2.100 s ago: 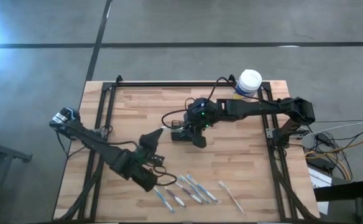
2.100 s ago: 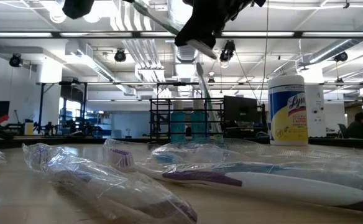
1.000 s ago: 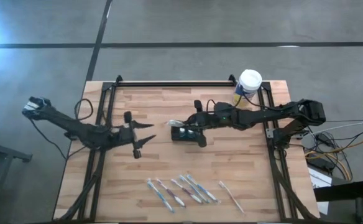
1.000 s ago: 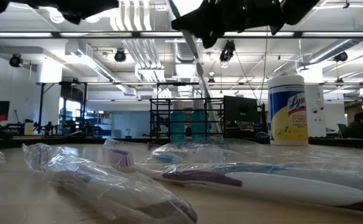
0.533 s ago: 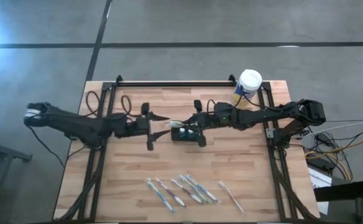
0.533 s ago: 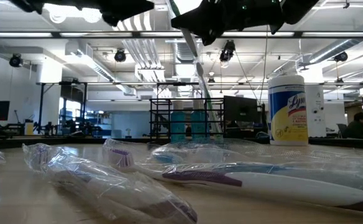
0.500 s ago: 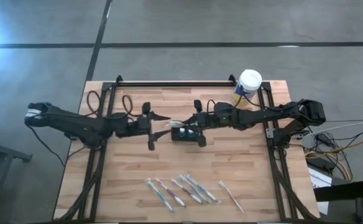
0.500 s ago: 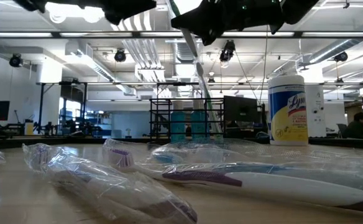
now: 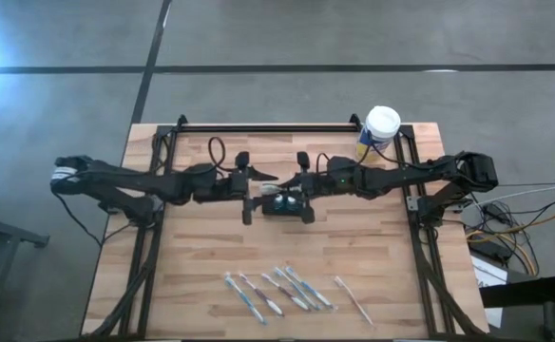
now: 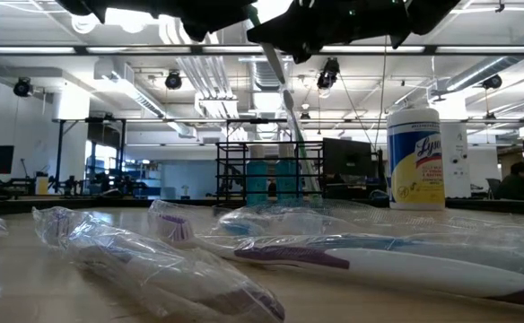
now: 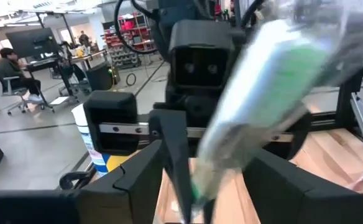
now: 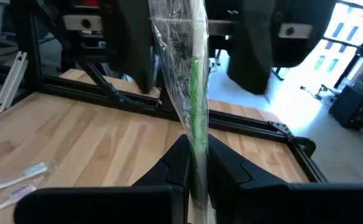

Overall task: Pick & Place toothbrushing station
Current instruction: Put the green toothbrush into the wire organizer

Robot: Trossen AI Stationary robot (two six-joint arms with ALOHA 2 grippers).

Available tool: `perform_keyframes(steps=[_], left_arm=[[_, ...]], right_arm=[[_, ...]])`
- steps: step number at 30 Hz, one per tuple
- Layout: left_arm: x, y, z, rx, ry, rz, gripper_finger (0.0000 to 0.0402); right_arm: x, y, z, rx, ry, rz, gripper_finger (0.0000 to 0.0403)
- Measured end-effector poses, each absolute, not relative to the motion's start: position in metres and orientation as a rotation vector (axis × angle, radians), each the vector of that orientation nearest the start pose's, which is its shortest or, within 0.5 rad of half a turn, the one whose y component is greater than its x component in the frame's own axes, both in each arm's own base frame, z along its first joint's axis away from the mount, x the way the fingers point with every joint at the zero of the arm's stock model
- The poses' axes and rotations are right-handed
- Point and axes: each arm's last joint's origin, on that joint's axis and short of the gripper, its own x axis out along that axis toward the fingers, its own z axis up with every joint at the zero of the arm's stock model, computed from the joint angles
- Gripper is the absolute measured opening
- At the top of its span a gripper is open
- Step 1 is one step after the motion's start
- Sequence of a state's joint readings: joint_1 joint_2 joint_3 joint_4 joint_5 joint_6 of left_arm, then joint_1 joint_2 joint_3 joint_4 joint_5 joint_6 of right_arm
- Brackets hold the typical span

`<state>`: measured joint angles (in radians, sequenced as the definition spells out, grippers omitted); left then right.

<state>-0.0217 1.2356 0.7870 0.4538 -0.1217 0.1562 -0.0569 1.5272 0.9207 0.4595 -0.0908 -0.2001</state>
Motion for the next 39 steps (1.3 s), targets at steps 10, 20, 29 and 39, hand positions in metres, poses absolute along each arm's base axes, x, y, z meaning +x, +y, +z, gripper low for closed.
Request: perform_keyframes(steps=[10, 20, 29, 39], left_arm=[[0.278, 0.0, 0.299, 0.186, 0.011, 0.083, 0.0075], [0.271, -0.001, 0.311, 0.188, -0.031, 0.036, 0.0024], [0.236, 0.0, 0.335, 0.179, -0.041, 0.057, 0.0024], [0.194, 0.003, 0.296, 0.076, 0.021, 0.149, 0.0024]], right_arm=[[0.339, -0.017, 0.262, -0.199, 0.145, 0.034, 0.0028], [0.338, -0.017, 0.263, -0.166, 0.149, 0.031, 0.0068], [0.329, -0.017, 0.272, -0.148, 0.163, 0.029, 0.0147], [0.28, -0.021, 0.271, -0.145, 0.166, 0.007, 0.0132]])
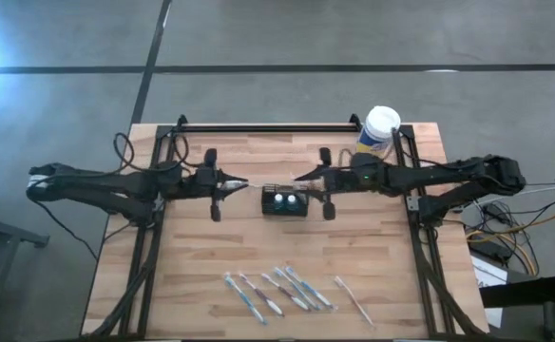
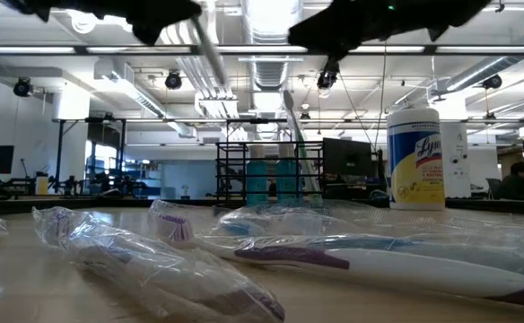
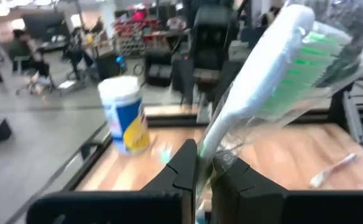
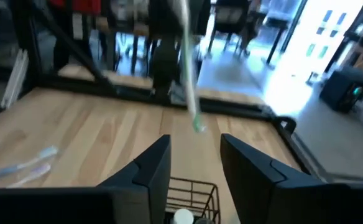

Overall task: Pick & Place toothbrushing station
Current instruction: Put the green toothbrush into the wire organizer

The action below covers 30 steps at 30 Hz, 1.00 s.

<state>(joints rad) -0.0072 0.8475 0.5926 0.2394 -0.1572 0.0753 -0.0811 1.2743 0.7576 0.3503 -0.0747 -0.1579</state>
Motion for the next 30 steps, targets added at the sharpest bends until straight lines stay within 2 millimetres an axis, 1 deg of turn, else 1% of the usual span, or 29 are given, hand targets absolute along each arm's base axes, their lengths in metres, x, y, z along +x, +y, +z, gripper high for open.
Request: perform_keyframes(steps=[4, 7, 12, 14, 16, 21, 25, 30], left_arm=[[0.186, 0.005, 0.277, 0.03, 0.046, 0.177, 0.0024], [0.187, 0.007, 0.271, 0.002, 0.056, 0.186, 0.0024], [0.198, 0.01, 0.267, -0.001, 0.102, 0.201, 0.0024], [0.205, 0.011, 0.267, 0.001, 0.115, 0.205, 0.0024], [0.212, 0.012, 0.266, 0.01, 0.14, 0.21, 0.0024], [0.231, 0.019, 0.263, 0.014, 0.186, 0.219, 0.0024], [0.244, 0.027, 0.256, -0.003, 0.235, 0.229, 0.0024], [0.255, 0.033, 0.245, -0.035, 0.281, 0.234, 0.0024]], right_arm=[[0.251, -0.018, 0.261, -0.109, 0.076, 0.001, 0.0103], [0.232, -0.016, 0.248, -0.101, 0.048, -0.003, 0.0073], [0.205, -0.016, 0.224, -0.058, -0.004, -0.058, 0.0027], [0.197, -0.015, 0.219, -0.044, -0.047, -0.074, 0.0014], [0.188, -0.015, 0.214, -0.039, -0.079, -0.081, 0.001], [0.176, -0.014, 0.201, -0.035, -0.087, -0.081, 0.0009], [0.172, -0.014, 0.192, -0.029, -0.057, -0.081, 0.0008], [0.171, -0.014, 0.188, -0.03, -0.049, -0.081, 0.0008]])
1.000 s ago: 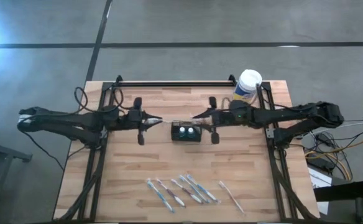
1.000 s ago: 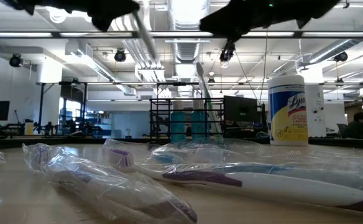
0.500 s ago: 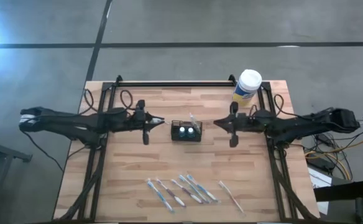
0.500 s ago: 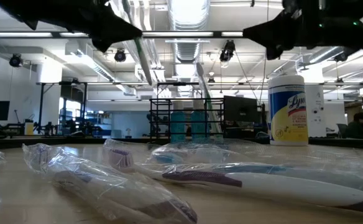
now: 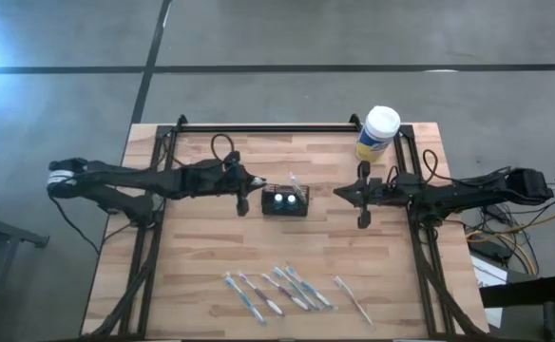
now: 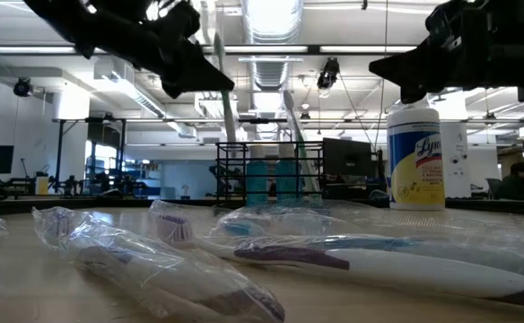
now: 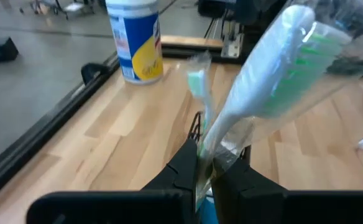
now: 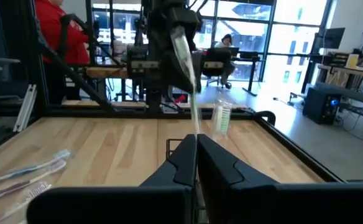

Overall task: Pick & Place toothbrushing station
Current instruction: Put the green toothbrush into the wire organizer, then put the orange toothbrush into the wire organizer

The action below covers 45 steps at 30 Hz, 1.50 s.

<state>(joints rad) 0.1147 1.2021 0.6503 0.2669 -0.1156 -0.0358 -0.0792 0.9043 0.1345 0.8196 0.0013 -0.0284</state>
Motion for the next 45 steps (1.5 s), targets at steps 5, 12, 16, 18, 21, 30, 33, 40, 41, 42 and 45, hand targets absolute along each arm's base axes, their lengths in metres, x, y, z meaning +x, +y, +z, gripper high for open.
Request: perform_keyframes(steps=[5, 12, 16, 18, 21, 30, 33, 40, 41, 42, 45], left_arm=[[0.264, 0.037, 0.233, -0.067, 0.316, 0.231, 0.0024], [0.275, 0.042, 0.216, -0.089, 0.351, 0.248, 0.0024], [0.281, 0.044, 0.205, -0.091, 0.376, 0.249, 0.0025], [0.283, 0.045, 0.2, -0.093, 0.39, 0.252, 0.0025], [0.286, 0.046, 0.193, -0.099, 0.408, 0.257, 0.0025], [0.29, 0.046, 0.188, -0.114, 0.412, 0.256, 0.0047], [0.287, 0.046, 0.189, -0.114, 0.425, 0.24, 0.0077], [0.285, 0.044, 0.195, -0.12, 0.405, 0.208, 0.0163], [0.285, 0.044, 0.195, -0.121, 0.401, 0.205, 0.0177], [0.285, 0.044, 0.196, -0.121, 0.398, 0.205, 0.0191], [0.285, 0.044, 0.197, -0.122, 0.396, 0.205, 0.0229]], right_arm=[[0.171, -0.014, 0.19, -0.031, -0.054, -0.082, 0.0008], [0.172, -0.014, 0.191, -0.03, -0.056, -0.082, 0.0008], [0.172, -0.014, 0.191, -0.03, -0.056, -0.081, 0.0008], [0.172, -0.014, 0.191, -0.03, -0.055, -0.081, 0.0008], [0.172, -0.014, 0.191, -0.031, -0.054, -0.081, 0.0008], [0.172, -0.014, 0.191, -0.031, -0.053, -0.081, 0.0008], [0.172, -0.014, 0.191, -0.031, -0.053, -0.081, 0.0008], [0.172, -0.014, 0.19, -0.031, -0.046, -0.082, 0.0008], [0.172, -0.014, 0.19, -0.031, -0.046, -0.082, 0.0008], [0.172, -0.014, 0.189, -0.031, -0.045, -0.081, 0.0008], [0.172, -0.014, 0.189, -0.03, -0.045, -0.082, 0.0008]])
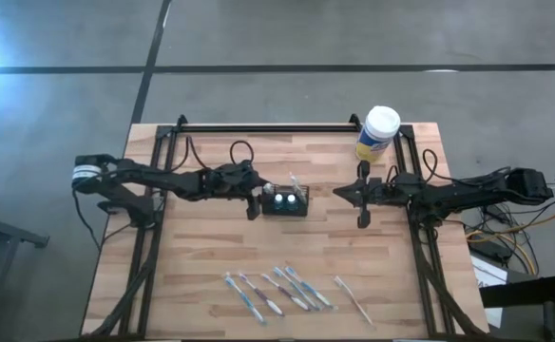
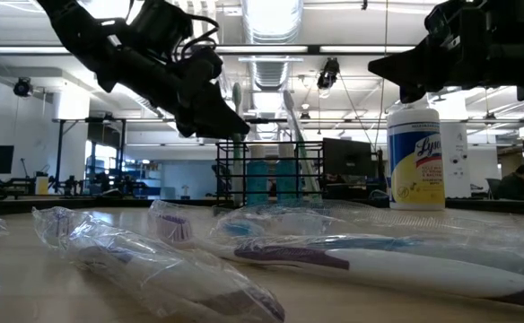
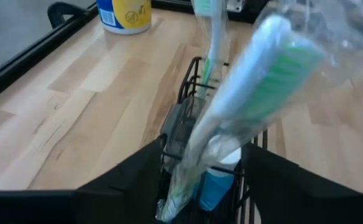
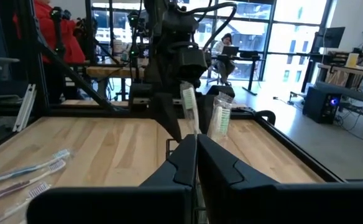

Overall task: Pick & Place toothbrushing station
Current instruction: Put the orange toothbrush into the wire organizer

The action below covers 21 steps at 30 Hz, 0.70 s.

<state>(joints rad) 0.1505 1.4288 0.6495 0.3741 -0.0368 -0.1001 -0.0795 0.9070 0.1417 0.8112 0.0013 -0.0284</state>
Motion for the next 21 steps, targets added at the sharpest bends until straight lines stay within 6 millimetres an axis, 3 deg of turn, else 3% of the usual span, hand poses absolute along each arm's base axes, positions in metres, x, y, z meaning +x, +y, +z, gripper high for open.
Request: perform_keyframes(steps=[5, 9, 16, 21], left_arm=[[0.276, 0.043, 0.211, -0.119, 0.38, 0.204, 0.0272], [0.256, 0.04, 0.233, -0.09, 0.369, 0.198, 0.0285], [0.203, 0.032, 0.267, -0.083, 0.393, 0.198, 0.0278], [0.165, 0.026, 0.27, -0.144, 0.345, 0.211, 0.0244]], right_arm=[[0.172, -0.014, 0.189, -0.03, -0.045, -0.082, 0.0008], [0.172, -0.014, 0.189, -0.03, -0.044, -0.08, 0.0008], [0.172, -0.014, 0.189, -0.027, -0.042, -0.08, 0.0008], [0.172, -0.014, 0.189, -0.027, -0.042, -0.081, 0.0008]])
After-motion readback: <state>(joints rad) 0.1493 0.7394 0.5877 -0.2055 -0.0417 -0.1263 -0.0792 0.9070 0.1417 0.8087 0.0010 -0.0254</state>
